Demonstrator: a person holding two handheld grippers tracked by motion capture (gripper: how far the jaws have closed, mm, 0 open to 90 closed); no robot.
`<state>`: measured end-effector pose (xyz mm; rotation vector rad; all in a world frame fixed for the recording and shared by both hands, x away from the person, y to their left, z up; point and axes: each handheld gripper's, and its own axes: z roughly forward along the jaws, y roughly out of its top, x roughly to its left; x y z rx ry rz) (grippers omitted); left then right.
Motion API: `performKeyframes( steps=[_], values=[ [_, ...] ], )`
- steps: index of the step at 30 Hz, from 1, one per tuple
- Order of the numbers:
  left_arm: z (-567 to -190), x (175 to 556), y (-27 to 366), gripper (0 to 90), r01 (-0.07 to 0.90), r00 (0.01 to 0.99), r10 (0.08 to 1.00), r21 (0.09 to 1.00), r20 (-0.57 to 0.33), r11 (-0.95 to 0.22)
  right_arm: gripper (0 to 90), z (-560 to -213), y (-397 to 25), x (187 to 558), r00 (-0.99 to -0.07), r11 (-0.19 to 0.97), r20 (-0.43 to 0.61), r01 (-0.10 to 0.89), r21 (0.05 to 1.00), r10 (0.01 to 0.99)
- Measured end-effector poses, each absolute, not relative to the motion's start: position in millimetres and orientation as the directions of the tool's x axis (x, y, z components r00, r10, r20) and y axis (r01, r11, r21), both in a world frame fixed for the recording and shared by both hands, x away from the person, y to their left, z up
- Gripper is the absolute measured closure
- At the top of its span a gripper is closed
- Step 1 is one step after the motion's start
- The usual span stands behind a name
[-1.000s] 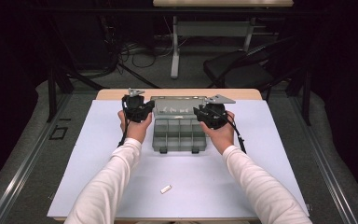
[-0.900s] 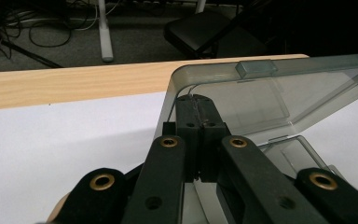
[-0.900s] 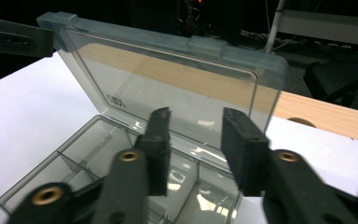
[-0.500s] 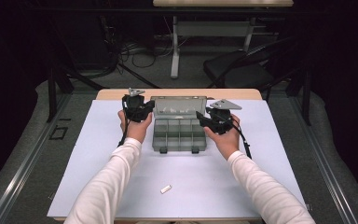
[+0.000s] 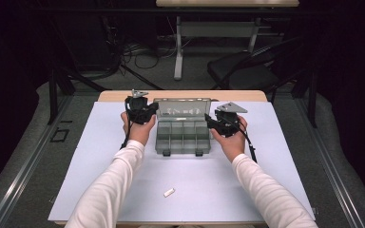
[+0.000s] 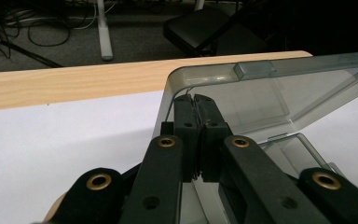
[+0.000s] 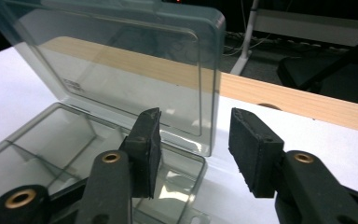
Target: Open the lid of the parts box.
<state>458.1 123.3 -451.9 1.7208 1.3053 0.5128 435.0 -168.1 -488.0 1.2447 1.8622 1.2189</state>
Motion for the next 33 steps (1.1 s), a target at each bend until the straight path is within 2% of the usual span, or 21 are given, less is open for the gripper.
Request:
performKeyframes(
  steps=[24, 33],
  values=[
    [-452.6, 459.4, 120.2, 88.4, 0.545, 0.362, 0.917, 0.836, -0.168, -0.062, 74.3, -527.7, -159.0, 465.4, -0.294, 0.128, 0.005, 0.434, 0.892, 0.956],
    [-452.8, 459.2, 120.2, 88.4, 0.549, 0.367, 0.915, 0.833, -0.168, -0.067, 81.5, -531.9, -155.9, 468.0, -0.26, 0.072, 0.049, 0.434, 0.898, 0.964]
  ],
)
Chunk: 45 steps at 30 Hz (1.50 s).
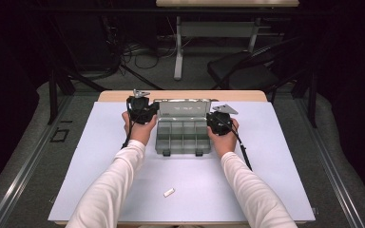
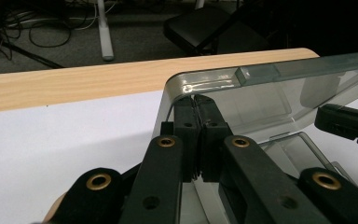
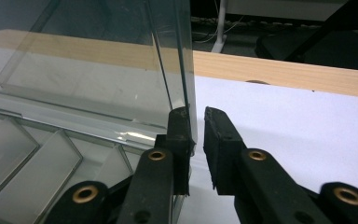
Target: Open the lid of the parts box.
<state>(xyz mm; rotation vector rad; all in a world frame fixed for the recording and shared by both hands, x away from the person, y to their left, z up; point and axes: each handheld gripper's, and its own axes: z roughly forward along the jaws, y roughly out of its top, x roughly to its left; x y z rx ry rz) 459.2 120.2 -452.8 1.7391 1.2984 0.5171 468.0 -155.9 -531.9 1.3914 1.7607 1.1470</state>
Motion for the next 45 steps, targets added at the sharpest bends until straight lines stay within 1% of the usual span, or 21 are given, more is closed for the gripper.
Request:
performKeyframes(
  steps=[6, 15, 23, 29, 35, 37, 45],
  values=[
    [-454.9, 459.2, 119.1, 87.6, 0.548, 0.372, 0.916, 0.833, -0.153, -0.084, 85.9, -531.9, -151.6, 466.4, -0.244, 0.068, 0.04, 0.422, 0.904, 0.969],
    [-460.0, 457.5, 115.9, 84.8, 0.565, 0.403, 0.904, 0.816, -0.143, -0.122, 86.8, -531.3, -151.7, 466.3, -0.233, 0.052, 0.054, 0.427, 0.903, 0.971],
    [-466.9, 455.4, 117.7, 76.4, 0.587, 0.418, 0.895, 0.798, -0.155, -0.136, 86.8, -530.9, -152.8, 467.0, -0.238, 0.05, 0.061, 0.431, 0.901, 0.969],
    [-472.3, 453.5, 116.7, 67.7, 0.598, 0.438, 0.884, 0.787, -0.162, -0.153, 86.8, -530.7, -152.6, 467.3, -0.235, 0.042, 0.068, 0.435, 0.9, 0.97],
    [-479.3, 452.2, 113.7, 60.3, 0.629, 0.448, 0.877, 0.758, -0.172, -0.173, 86.8, -530.4, -152.6, 467.1, -0.236, 0.042, 0.069, 0.437, 0.898, 0.969],
    [-482.1, 452.4, 112.3, 56.4, 0.648, 0.449, 0.876, 0.739, -0.174, -0.186, 86.7, -530.4, -152.7, 467.1, -0.236, 0.042, 0.07, 0.438, 0.898, 0.969],
    [-489.6, 450.6, 111.3, 48.8, 0.678, 0.474, 0.861, 0.701, -0.186, -0.222, 86.7, -530.3, -153.2, 467.0, -0.24, 0.047, 0.065, 0.437, 0.898, 0.969]
  ],
)
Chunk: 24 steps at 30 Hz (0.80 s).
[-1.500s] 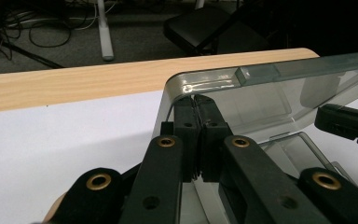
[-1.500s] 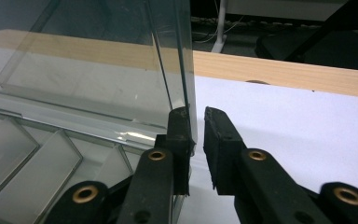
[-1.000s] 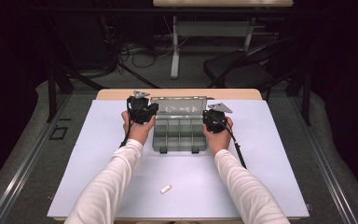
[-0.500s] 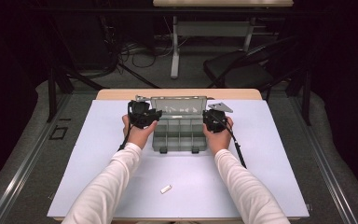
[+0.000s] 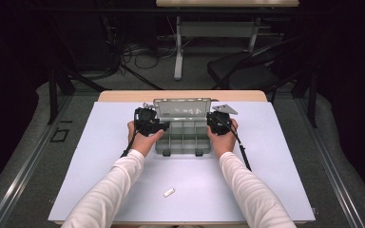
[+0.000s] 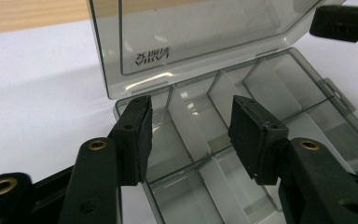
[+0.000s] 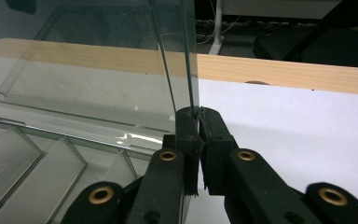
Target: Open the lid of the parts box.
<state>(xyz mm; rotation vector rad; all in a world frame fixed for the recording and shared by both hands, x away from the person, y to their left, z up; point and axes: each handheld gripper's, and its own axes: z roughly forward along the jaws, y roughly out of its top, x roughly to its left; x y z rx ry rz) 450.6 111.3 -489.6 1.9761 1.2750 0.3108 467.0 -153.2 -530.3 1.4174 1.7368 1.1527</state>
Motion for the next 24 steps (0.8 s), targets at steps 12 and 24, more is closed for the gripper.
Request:
performKeyframes(
  steps=[12, 24],
  values=[
    [-503.8, 448.3, 111.0, 48.1, 0.711, 0.468, 0.865, 0.659, -0.183, -0.246, 86.7, -530.1, -153.2, 466.7, -0.24, 0.048, 0.066, 0.437, 0.898, 0.968],
    [-514.9, 437.4, 119.3, 48.9, 0.716, 0.469, 0.864, 0.651, -0.183, -0.251, 86.7, -529.9, -153.3, 466.5, -0.242, 0.051, 0.063, 0.436, 0.898, 0.968]
  ],
)
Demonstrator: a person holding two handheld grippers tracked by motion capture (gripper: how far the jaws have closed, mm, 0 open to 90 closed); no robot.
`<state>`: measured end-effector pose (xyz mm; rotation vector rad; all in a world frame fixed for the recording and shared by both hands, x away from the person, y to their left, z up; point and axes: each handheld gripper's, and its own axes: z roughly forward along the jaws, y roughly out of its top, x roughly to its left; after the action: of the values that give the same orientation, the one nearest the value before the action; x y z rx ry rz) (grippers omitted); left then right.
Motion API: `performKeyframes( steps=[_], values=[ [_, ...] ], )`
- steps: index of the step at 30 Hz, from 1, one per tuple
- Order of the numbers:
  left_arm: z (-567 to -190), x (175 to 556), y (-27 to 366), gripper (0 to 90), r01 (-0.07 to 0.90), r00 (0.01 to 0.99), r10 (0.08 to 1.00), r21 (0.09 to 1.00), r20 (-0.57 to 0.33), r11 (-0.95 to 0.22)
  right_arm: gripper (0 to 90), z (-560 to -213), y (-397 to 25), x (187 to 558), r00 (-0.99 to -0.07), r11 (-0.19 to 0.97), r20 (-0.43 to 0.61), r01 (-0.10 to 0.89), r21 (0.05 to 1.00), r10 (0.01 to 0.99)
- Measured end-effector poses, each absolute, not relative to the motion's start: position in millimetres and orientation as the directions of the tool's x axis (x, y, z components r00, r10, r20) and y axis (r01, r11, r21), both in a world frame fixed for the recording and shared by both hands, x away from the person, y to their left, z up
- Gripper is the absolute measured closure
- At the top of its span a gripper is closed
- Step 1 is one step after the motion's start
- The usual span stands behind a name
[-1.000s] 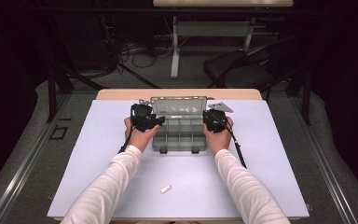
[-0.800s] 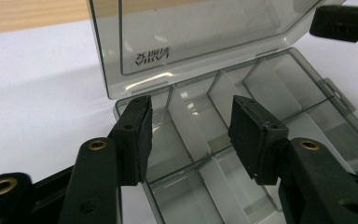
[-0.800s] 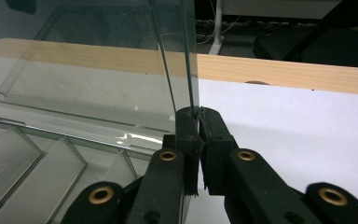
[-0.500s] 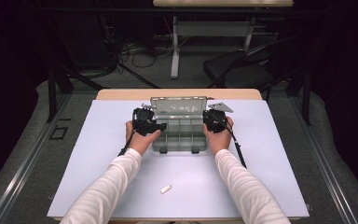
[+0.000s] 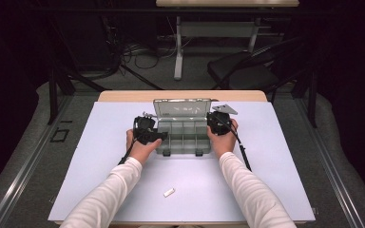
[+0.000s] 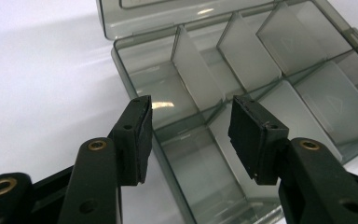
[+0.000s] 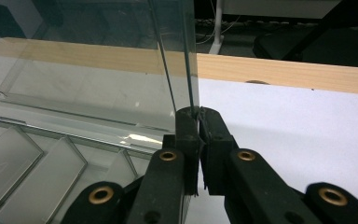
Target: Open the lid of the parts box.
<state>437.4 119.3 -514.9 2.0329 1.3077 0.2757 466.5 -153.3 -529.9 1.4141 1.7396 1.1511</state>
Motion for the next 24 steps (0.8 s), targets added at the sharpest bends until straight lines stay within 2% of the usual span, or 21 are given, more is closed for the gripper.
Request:
performKeyframes(
  steps=[10, 24],
  values=[
    [-529.7, 431.8, 123.3, 50.6, 0.725, 0.457, 0.876, 0.635, -0.153, -0.267, 86.7, -530.0, -153.1, 466.4, -0.24, 0.05, 0.062, 0.437, 0.898, 0.969],
    [-543.5, 425.8, 120.3, 59.0, 0.726, 0.467, 0.876, 0.618, -0.12, -0.302, 86.7, -530.0, -153.1, 466.3, -0.24, 0.049, 0.064, 0.437, 0.898, 0.969]
  ],
)
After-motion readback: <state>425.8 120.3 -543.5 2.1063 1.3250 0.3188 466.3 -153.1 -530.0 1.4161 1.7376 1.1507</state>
